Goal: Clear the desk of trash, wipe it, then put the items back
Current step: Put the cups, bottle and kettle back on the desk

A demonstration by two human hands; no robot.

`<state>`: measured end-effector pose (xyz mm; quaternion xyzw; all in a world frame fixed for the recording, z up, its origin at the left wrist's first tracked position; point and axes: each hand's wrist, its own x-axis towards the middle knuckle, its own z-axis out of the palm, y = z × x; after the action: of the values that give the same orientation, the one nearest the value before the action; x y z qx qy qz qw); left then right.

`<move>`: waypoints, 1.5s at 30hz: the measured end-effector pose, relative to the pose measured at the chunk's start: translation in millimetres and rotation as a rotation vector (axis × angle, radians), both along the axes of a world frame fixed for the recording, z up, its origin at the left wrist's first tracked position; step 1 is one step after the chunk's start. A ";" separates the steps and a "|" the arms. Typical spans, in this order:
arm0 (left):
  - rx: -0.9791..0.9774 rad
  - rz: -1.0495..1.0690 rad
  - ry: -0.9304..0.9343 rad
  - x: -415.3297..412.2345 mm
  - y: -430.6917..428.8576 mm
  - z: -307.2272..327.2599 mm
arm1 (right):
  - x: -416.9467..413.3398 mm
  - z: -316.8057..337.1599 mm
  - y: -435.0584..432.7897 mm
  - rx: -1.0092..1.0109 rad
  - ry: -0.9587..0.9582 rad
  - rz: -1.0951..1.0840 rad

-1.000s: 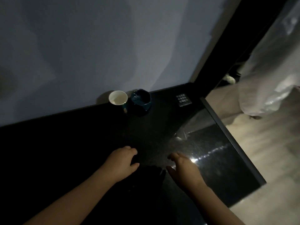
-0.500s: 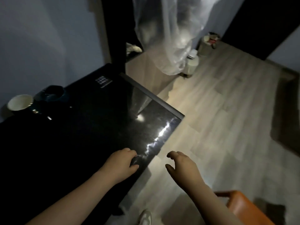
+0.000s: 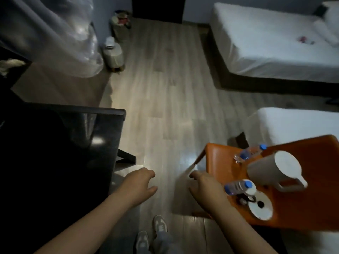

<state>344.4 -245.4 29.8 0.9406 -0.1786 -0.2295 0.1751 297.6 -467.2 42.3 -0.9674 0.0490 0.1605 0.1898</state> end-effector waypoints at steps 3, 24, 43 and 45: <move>0.007 -0.128 -0.010 -6.1 -14.9 -2.6 | -36.0 -2.6 -11.4 -0.010 -0.006 -0.133; 0.166 -0.508 0.071 -70.0 -189.6 -18.1 | -182.9 -32.8 -160.0 0.048 0.099 -0.578; 0.204 -0.199 0.227 -75.2 -356.9 -100.8 | -167.3 -133.9 -349.1 0.172 0.224 -0.581; 0.202 -0.184 0.250 -68.6 -367.2 -117.2 | -160.3 -151.0 -358.9 0.156 0.250 -0.591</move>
<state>275.8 -612.7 -87.4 0.8972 -0.2166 -0.3766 0.0788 137.2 -826.2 -108.8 -0.8668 0.3381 0.2190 0.2941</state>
